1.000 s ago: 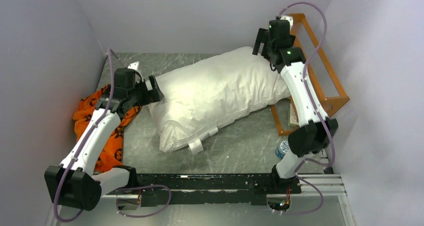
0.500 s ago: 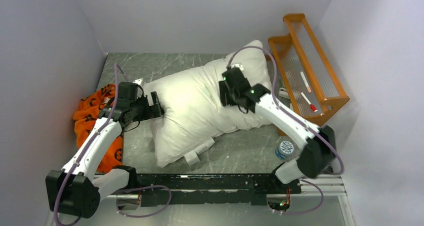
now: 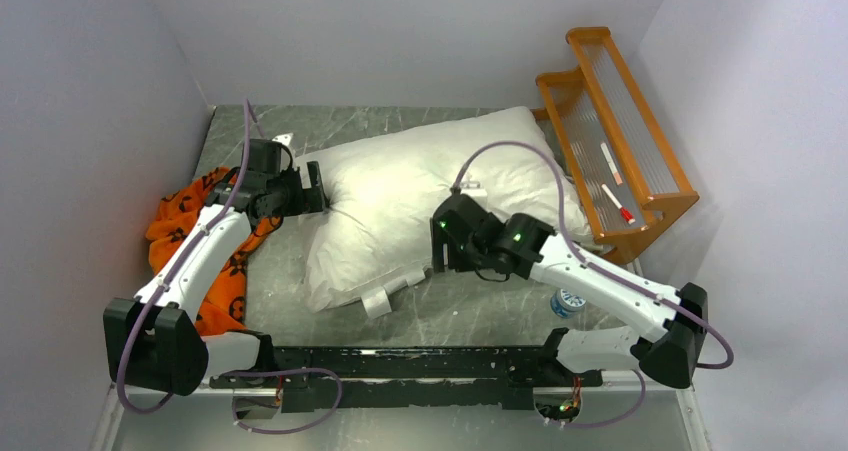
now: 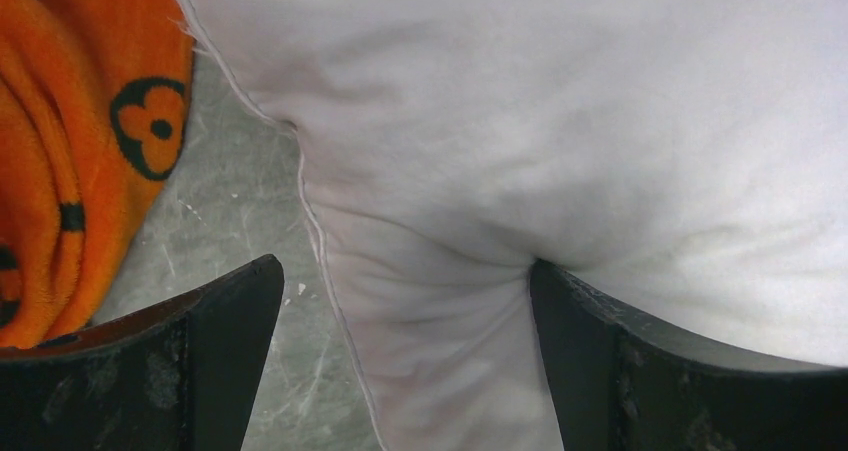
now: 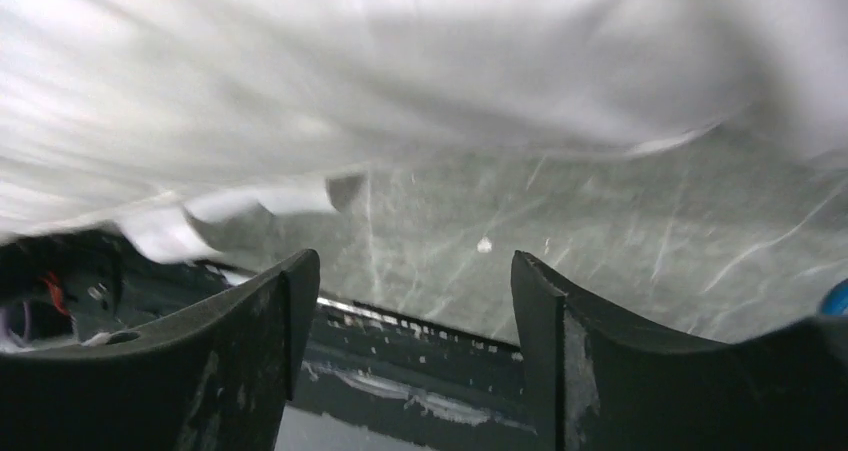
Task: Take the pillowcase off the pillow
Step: Adjust the pillow at the center of the board.
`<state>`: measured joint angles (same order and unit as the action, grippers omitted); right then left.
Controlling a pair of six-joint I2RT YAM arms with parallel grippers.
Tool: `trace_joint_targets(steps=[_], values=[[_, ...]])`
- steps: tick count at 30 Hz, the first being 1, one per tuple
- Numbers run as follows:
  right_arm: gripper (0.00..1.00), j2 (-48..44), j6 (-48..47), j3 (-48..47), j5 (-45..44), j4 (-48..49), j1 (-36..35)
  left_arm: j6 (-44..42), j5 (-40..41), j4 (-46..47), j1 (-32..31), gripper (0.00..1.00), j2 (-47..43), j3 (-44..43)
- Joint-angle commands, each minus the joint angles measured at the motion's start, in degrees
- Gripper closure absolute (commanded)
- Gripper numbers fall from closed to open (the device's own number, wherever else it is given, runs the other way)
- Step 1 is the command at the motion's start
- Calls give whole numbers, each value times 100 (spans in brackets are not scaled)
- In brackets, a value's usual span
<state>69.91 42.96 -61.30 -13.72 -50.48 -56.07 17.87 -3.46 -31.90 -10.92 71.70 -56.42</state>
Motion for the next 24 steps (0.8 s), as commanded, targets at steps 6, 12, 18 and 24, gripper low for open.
trace_joint_targets(steps=[6,12,18,24], values=[[5,506,-1521,-2393,-1944,-390,1258,142,-344,-282,28,3,-778,114],[5,1084,-2173,-2172,-367,733,2915,680,-1641,-123,27,3,-1407,741],[19,2575,-2097,-1451,1168,984,2984,1158,-4027,1162,21,3,-1523,1851],[72,2142,-1497,-339,1512,1739,1862,1004,-3691,1383,25,77,-1407,1910]])
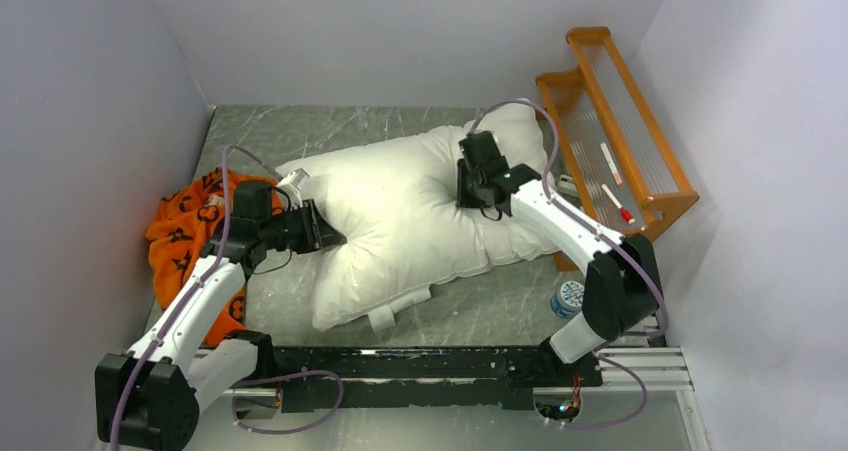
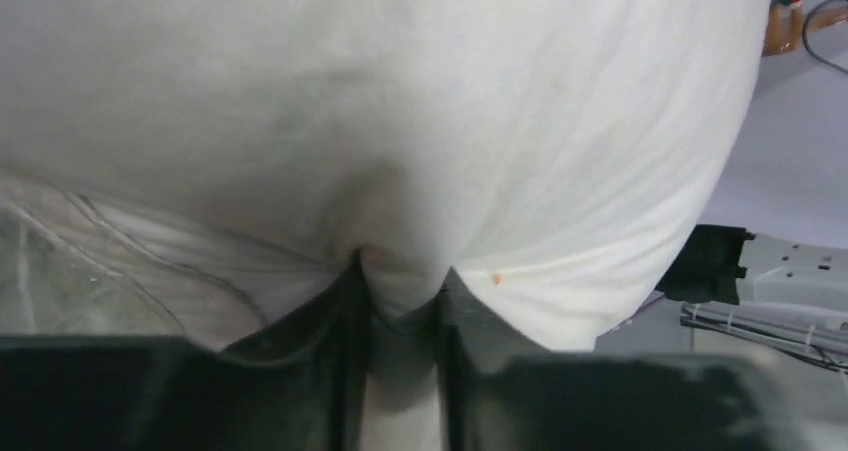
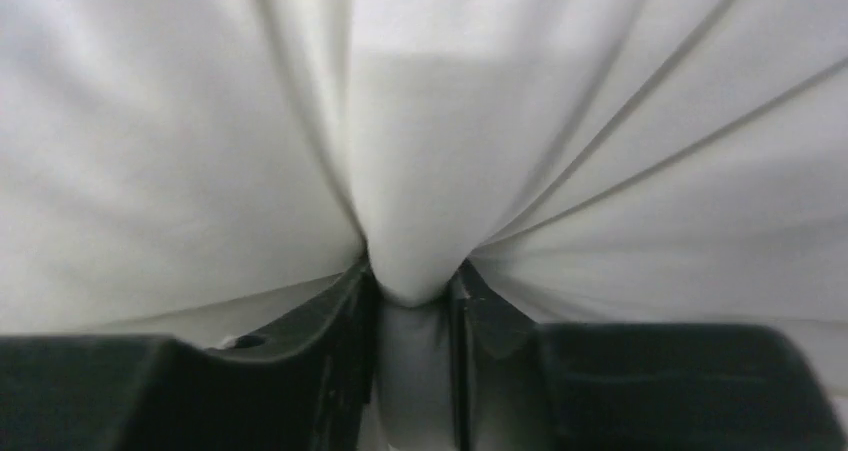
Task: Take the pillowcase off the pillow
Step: Adjust the pillow at the center of the board.
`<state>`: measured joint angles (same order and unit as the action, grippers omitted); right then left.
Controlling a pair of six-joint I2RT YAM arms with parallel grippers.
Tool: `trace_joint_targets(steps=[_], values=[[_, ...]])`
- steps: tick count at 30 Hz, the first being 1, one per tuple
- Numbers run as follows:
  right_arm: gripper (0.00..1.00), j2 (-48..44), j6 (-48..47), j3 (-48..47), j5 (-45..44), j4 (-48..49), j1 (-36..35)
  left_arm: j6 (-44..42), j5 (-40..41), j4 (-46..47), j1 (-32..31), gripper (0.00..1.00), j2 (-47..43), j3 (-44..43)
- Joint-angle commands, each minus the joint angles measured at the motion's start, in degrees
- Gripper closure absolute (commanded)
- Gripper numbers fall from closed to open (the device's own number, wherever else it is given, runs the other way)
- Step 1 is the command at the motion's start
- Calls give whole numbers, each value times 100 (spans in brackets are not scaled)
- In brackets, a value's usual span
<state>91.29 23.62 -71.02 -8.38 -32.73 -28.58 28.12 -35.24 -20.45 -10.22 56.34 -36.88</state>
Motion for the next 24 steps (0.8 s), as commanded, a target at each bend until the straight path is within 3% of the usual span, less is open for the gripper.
trace_joint_targets(steps=[1,2,3,7,9,16,24], values=[[83,-42,533,687,900,-58,-1153,-104,-196,58,-43,89,203,-171],[96,-132,661,744,859,-80,-1310,-222,224,-168,-42,95,269,-345],[100,-252,825,817,785,-79,-1455,-369,654,-403,-42,95,332,-535],[100,-923,1510,1141,473,-85,-2091,-860,2452,-1251,3,95,504,-1423],[100,-1230,1797,1161,265,-213,-2401,-1085,2840,-1334,137,95,633,-1809],[100,-1888,2037,1090,-793,-773,-2662,-1344,1756,-1556,477,95,1320,-2690],[100,-1613,1235,446,-687,-661,-1602,-878,1264,-1914,469,95,-87,-1217]])
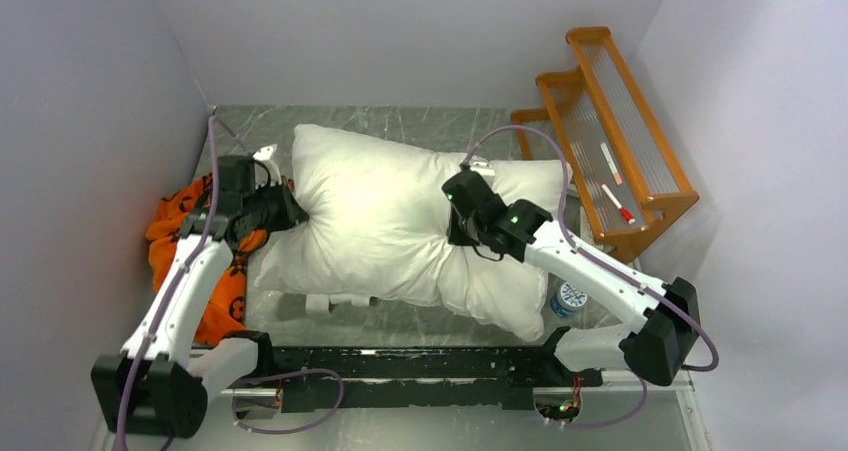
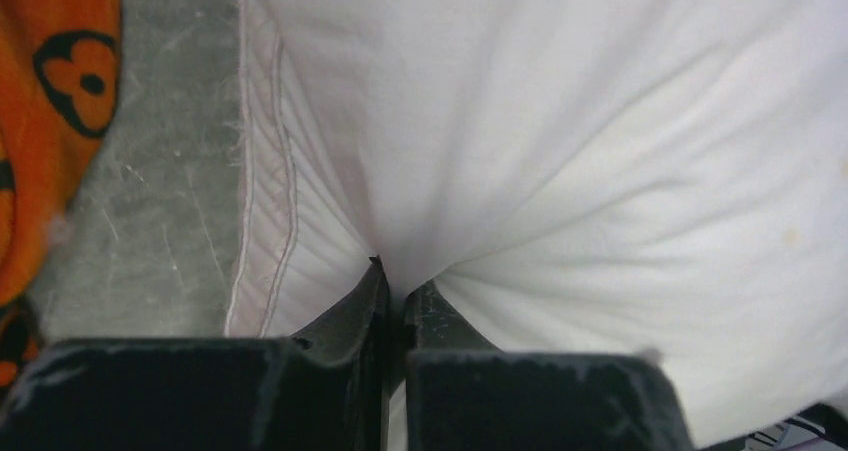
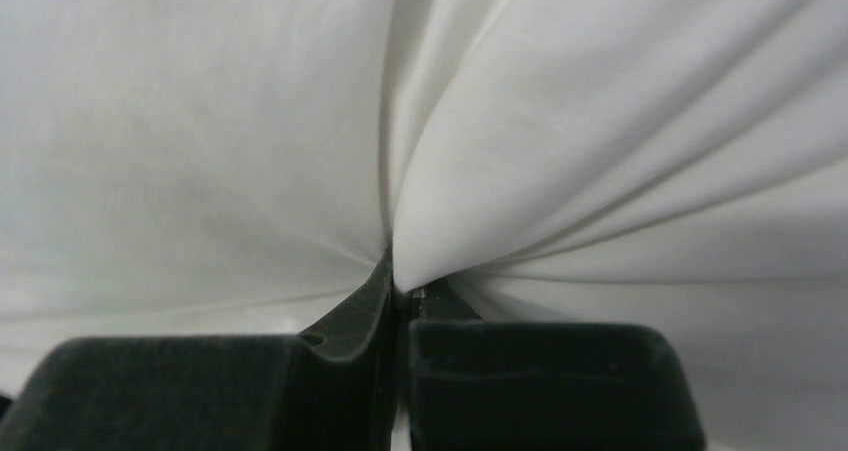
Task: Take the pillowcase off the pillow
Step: Adjust the pillow at the center of the board, then reset both arms
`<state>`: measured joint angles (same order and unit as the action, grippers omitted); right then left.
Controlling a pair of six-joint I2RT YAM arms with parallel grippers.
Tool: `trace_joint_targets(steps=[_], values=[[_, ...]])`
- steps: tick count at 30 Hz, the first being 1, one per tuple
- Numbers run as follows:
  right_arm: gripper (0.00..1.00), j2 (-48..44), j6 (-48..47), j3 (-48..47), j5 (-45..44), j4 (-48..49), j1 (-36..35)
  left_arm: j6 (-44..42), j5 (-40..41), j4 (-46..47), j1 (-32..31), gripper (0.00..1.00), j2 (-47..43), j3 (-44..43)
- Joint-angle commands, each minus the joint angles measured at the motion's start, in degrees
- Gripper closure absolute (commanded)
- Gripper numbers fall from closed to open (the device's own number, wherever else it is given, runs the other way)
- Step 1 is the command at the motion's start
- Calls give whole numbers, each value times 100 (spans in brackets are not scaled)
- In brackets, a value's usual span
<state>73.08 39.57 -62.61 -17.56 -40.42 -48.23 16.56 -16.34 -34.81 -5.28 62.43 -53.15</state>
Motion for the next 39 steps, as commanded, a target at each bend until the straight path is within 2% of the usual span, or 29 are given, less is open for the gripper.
trace_joint_targets(steps=[1,5,9,10,11,12,13,16,20,21,22,25,28,31,33,35,39], values=[[100,279,-461,-546,324,142,457,304,-537,-653,-26,95,-891,465],[100,669,-697,-1106,604,48,599,415,-259,-789,-26,95,-1370,599],[100,723,-689,-1046,810,-77,595,194,133,-1216,-27,95,-1184,-179],[94,642,-683,-976,833,-59,595,161,340,-1184,-26,89,-1151,-265],[84,552,-678,-929,806,-60,597,61,487,-1120,-26,71,-1098,-320],[73,476,-681,-955,716,-127,595,-52,669,-1199,-26,47,-984,-490],[59,412,-710,-1078,593,-247,595,-102,847,-1332,-26,30,-872,-610],[36,156,-857,-1613,254,-582,596,-151,970,-1483,-28,3,-738,-1158],[19,-612,-1074,-1651,310,19,597,99,840,-1263,-26,2,-922,-1599],[5,-867,-1082,-1468,434,295,595,145,870,-1252,-26,2,-947,-1730],[1,-1136,-1121,-1293,580,600,600,150,910,-1293,-26,2,-947,-1885],[0,-1686,-1151,-1018,651,964,600,13,1079,-1516,-37,2,-832,-2437],[0,-1923,-1481,-1048,370,841,606,-2,1512,-1659,-43,2,-665,-2891],[0,-1680,-1555,-1421,-282,129,614,16,1623,-1563,-43,2,-578,-2994],[0,-1284,-1407,-1868,-721,-821,638,-59,1622,-1610,-43,2,-449,-3039],[0,-944,-1324,-2217,-1068,-1345,660,-190,1836,-1786,-46,2,-174,-3160],[0,-804,-1241,-2386,-1358,-1515,664,-566,2119,-2344,-74,2,578,-3791]])
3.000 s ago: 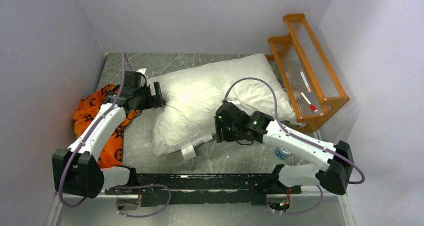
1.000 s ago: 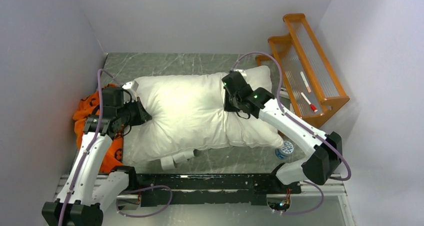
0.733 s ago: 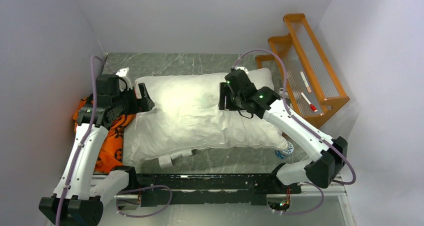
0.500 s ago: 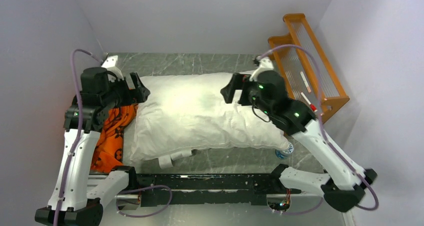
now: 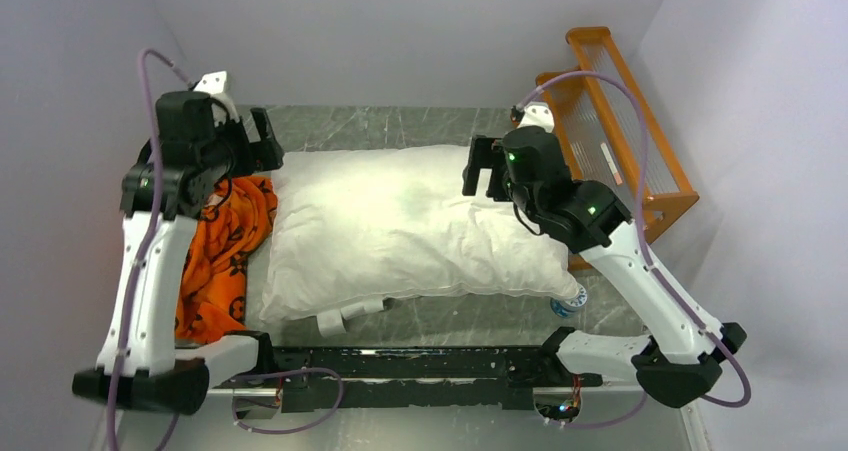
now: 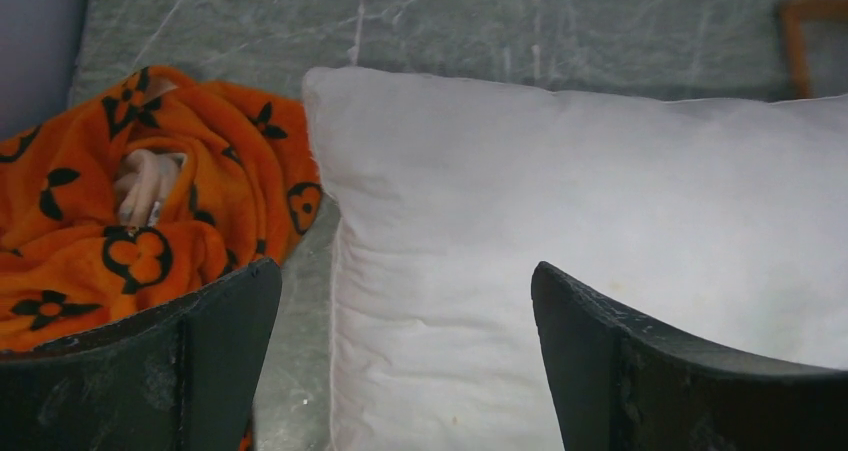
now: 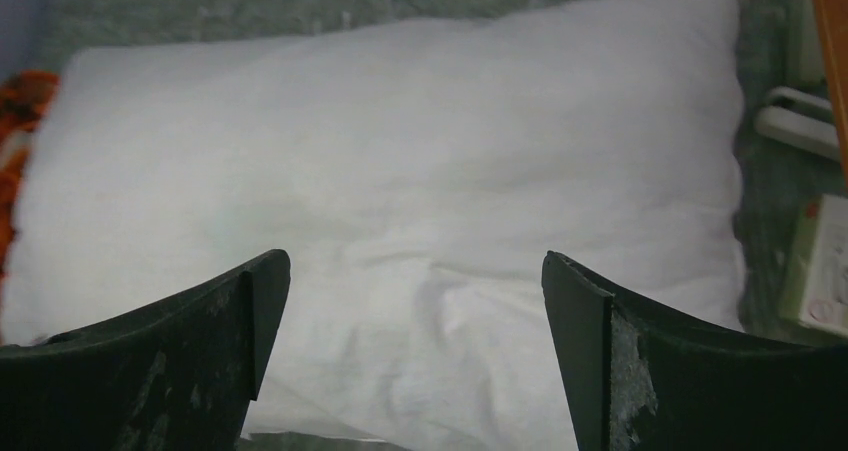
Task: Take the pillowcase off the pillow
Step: Reset both arms
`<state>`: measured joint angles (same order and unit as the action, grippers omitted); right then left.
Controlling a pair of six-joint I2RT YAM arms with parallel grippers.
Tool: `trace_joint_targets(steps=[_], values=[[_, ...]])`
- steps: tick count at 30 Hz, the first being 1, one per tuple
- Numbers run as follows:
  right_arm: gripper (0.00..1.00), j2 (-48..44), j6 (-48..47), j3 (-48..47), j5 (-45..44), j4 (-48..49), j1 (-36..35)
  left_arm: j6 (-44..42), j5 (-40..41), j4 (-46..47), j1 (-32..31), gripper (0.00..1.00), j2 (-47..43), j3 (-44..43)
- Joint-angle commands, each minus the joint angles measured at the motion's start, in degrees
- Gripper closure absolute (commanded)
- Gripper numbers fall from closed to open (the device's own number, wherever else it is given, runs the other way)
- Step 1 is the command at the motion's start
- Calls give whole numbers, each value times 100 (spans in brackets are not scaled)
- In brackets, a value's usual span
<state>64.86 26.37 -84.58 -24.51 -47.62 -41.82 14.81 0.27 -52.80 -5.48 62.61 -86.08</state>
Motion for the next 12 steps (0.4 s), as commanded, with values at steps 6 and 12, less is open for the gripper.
trace_joint_targets(steps=[6,12], values=[[0,-440,84,23,-564,-184,21,-379,159,-199,-77,2,237,-272],[0,-623,-41,77,-292,104,24,-251,26,-233,-77,2,67,-75]])
